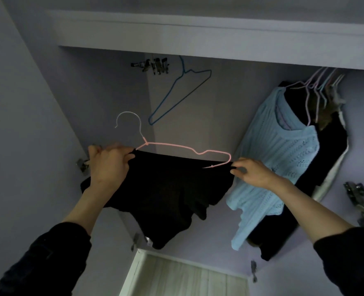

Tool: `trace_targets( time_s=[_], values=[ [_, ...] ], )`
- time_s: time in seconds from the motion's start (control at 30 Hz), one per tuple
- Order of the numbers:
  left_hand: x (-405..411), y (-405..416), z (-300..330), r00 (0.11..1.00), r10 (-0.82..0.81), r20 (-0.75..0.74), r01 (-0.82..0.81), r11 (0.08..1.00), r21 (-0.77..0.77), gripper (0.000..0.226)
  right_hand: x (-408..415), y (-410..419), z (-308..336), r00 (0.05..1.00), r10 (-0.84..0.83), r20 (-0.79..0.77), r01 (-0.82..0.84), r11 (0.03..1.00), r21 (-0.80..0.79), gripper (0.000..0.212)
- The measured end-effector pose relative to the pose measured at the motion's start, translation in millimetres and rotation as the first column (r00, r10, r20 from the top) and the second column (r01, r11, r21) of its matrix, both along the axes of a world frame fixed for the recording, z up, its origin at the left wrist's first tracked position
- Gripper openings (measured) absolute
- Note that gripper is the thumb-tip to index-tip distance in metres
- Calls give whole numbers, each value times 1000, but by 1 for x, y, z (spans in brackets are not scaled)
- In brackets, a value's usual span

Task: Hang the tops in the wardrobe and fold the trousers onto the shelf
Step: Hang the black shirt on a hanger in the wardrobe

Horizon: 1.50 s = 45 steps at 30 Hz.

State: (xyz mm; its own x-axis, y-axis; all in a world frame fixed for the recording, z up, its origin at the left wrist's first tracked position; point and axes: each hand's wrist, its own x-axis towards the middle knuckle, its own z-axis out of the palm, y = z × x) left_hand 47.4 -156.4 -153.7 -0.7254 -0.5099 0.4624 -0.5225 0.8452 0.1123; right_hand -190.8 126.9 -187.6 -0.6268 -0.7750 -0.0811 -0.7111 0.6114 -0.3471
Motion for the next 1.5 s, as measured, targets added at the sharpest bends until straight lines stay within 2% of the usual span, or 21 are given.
trace_targets(
  time_s=[0.07,0.23,0.4,0.5,0.63,0.73,0.83,0.9,0.93,1.0,1.03,1.1,1.17,1.23,1.37,1.5],
  values=[
    [-3,2,-1,999,-36,8,36,998,-49,14,0,1,9,1000,25,-17,-26,999,-32,20],
    [-5,-3,1,1000,-6,6,6,996,-83,17,3,3,30,968,71,-241,-86,995,-52,20],
    [-3,-5,0,1000,-6,3,7,994,-109,16,5,9,51,972,83,-221,-113,985,-128,19],
    [-10,7,1,999,-39,15,40,991,-131,17,10,-1,57,928,156,-340,-191,979,-73,19],
    [-23,28,8,991,-130,-6,128,982,-140,24,32,-26,57,853,249,-459,-349,925,-147,14],
    [-25,33,11,986,-151,-64,143,982,-123,24,43,-31,56,892,218,-396,-326,917,-230,14],
    [-22,33,11,975,-159,-157,143,984,-110,14,44,-26,51,974,150,-173,-199,926,-321,43],
    [-21,33,9,969,-155,-195,136,985,-106,16,42,-20,47,993,114,-39,-121,945,-305,53],
    [-21,34,8,966,-156,-207,136,985,-109,16,41,-18,43,993,108,-37,-114,962,-249,48],
    [-21,37,7,961,-166,-222,143,983,-114,13,37,-15,34,985,128,-113,-144,978,-150,32],
    [-21,39,7,959,-170,-227,147,982,-115,13,37,-15,30,978,135,-162,-159,976,-151,27],
    [-23,42,6,954,-180,-238,153,980,-128,14,39,-17,21,942,117,-314,-191,958,-215,24],
    [-24,46,5,945,-205,-256,173,975,-143,13,42,-19,14,864,9,-503,-204,920,-334,32],
    [-27,52,3,933,-234,-274,198,968,-152,13,50,-23,17,802,-76,-593,-238,870,-433,35],
    [-35,68,0,913,-293,-282,258,953,-157,15,60,-29,21,739,-67,-670,-326,835,-444,24],
    [-42,77,0,912,-324,-252,298,945,-138,13,62,-21,20,776,-97,-623,-277,834,-476,22]
  ],
)
